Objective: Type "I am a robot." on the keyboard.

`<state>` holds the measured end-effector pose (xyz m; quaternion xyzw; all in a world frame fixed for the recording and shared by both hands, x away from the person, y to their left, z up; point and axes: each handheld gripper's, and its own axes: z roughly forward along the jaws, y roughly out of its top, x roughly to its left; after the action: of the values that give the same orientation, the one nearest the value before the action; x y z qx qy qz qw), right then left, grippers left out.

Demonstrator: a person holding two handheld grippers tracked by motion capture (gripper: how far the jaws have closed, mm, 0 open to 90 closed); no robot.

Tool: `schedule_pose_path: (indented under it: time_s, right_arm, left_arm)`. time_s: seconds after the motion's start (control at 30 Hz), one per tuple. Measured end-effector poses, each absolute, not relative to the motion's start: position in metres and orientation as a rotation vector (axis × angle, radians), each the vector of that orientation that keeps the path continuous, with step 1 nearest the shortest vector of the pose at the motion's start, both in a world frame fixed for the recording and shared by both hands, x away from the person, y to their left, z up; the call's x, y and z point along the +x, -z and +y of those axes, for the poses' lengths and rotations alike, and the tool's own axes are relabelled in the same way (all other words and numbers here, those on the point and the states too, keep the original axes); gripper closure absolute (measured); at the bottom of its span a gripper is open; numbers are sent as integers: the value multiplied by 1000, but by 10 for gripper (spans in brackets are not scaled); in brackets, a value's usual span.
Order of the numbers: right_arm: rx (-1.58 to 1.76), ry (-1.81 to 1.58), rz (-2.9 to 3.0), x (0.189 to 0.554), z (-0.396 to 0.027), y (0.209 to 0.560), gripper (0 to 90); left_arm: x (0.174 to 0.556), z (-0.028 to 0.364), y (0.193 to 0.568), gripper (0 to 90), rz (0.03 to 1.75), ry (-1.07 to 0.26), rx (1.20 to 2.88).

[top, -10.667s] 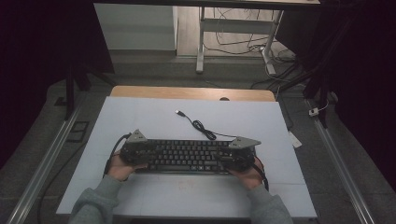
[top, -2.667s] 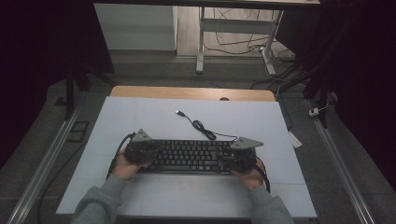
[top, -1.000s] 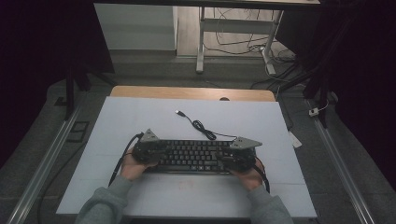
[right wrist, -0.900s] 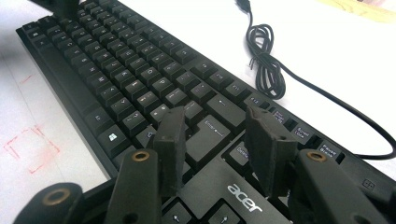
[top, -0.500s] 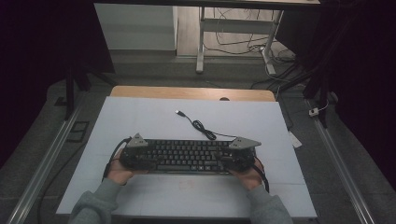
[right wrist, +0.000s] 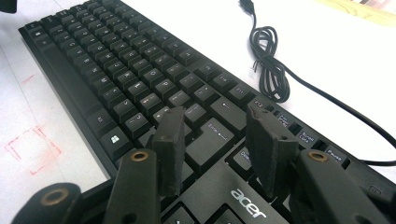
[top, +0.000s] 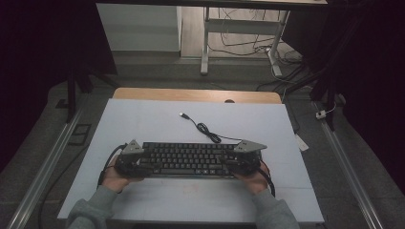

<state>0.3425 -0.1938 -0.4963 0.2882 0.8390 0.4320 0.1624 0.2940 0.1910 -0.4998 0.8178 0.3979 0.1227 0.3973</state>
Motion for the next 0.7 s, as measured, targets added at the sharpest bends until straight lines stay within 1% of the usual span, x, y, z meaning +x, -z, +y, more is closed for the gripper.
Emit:
schedule_pose_path:
  time_s: [0.27,0.5,0.6,0.7]
  right_arm:
    - [799,-1255,2406,341,-186,490,577]
    - [751,-1228,2473,340,-159,489,595]
    - [744,-1211,2499,342,-150,492,638]
    - [736,-1212,2526,343,-143,495,716]
  left_arm:
    - [294,190,499,311,1003,-314,2074]
    - [294,188,500,311,988,-310,2091]
    - [294,188,501,311,989,-308,2095]
    - [294,187,501,311,988,-305,2096]
